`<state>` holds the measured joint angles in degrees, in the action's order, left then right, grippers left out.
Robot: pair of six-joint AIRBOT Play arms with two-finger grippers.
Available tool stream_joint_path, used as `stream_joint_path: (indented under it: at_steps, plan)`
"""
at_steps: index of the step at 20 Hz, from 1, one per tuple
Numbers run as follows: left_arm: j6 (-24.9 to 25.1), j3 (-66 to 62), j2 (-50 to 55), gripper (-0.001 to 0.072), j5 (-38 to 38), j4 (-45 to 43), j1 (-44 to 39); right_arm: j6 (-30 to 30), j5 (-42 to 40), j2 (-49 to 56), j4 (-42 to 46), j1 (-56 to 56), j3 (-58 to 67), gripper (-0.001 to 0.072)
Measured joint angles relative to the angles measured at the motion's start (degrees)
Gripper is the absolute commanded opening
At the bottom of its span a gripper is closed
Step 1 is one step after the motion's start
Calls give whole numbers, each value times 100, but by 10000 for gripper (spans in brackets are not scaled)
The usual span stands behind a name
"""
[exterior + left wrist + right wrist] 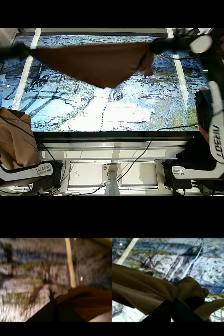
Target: Fold the clothes and pants, and hang the long-sleeved shirts on hangers.
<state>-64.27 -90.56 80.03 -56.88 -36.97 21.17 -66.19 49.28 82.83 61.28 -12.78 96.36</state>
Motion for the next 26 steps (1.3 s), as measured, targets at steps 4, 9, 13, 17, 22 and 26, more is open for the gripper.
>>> stream_joint_path:
  at_steps: [4, 9, 13, 17, 22, 26]
  plan:
    - [2, -223, -229, 14, 1137, 774, -4, -24, 9, -745, -24, 208, 22, 20]
    - [46, -289, -330, 14, 1480, 629, 0, -37, 1084, -1252, 39, -103, -2, 20]
    - [46, -256, -256, 14, 723, -835, 4, -94, 2282, -1338, 42, -933, -575, 19]
    - [-214, -96, 13, 15, -501, -2743, 4, -319, 2413, -1349, 22, -2094, -1735, 20]
    - [-931, 63, 426, 15, -1220, -4190, 0, -710, 1838, -1349, -2, -3609, -2944, 134]
    - [-1115, 96, 686, 15, -1558, -4555, -37, -822, 1307, -1349, 46, -4291, -3272, 444]
